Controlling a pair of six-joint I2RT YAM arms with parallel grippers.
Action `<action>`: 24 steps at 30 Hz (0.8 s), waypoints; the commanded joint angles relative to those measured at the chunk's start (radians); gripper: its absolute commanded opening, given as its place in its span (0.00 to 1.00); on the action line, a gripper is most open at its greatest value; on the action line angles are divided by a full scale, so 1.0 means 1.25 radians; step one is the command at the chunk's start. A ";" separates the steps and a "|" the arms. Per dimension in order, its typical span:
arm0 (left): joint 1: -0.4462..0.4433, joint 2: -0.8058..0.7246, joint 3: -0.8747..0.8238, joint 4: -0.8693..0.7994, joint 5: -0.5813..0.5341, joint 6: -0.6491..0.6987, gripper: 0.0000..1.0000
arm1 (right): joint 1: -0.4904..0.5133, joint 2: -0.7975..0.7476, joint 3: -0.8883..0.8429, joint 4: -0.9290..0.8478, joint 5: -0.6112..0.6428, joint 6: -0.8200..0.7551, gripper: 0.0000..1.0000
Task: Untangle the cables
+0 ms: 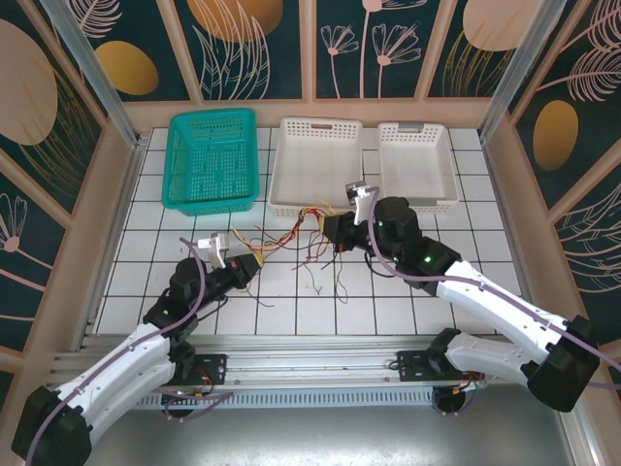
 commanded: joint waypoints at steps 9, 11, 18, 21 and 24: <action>-0.001 -0.162 -0.006 -0.080 -0.054 0.002 0.00 | -0.055 -0.023 -0.065 0.013 0.012 0.026 0.00; -0.001 -0.191 -0.010 -0.079 -0.059 -0.010 0.00 | -0.077 -0.019 -0.083 0.018 -0.003 0.030 0.00; -0.002 -0.240 -0.009 -0.064 -0.075 -0.047 0.00 | -0.162 0.034 -0.137 0.029 -0.041 0.042 0.00; -0.002 -0.246 0.000 -0.054 -0.081 -0.059 0.00 | -0.178 0.056 -0.152 0.037 -0.052 0.042 0.00; -0.001 -0.254 0.012 -0.051 -0.090 -0.067 0.00 | -0.186 0.074 -0.168 0.048 -0.057 0.036 0.00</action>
